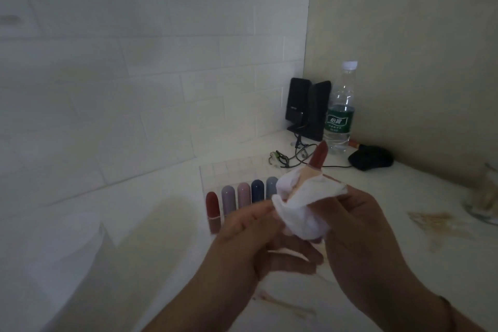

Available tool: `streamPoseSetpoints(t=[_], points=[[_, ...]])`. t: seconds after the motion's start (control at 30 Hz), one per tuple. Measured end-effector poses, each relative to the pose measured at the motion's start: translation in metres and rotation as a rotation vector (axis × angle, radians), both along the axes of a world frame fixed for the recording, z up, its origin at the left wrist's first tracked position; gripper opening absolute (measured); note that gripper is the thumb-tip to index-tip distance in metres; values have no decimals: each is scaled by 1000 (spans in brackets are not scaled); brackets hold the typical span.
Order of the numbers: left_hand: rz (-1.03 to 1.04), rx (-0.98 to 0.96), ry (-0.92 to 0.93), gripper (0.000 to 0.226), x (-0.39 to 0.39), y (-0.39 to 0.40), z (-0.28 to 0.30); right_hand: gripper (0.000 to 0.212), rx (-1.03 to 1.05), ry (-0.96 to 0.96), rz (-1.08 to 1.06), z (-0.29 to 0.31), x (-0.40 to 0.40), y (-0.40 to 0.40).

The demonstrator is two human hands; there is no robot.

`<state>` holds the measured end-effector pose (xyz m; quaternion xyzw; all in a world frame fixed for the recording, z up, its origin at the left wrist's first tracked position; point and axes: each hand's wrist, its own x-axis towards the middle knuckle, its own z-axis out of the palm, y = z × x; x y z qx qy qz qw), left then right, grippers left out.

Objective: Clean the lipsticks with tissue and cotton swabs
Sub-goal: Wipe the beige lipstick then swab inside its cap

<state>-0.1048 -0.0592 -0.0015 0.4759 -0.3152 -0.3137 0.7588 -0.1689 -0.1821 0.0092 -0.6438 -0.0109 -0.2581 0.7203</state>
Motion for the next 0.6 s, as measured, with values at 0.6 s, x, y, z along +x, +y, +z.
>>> streamPoseSetpoints(t=[0.6], points=[[900,226,-700,20,-2,0,-9,12,-50,-18,-148,-1,2,15]])
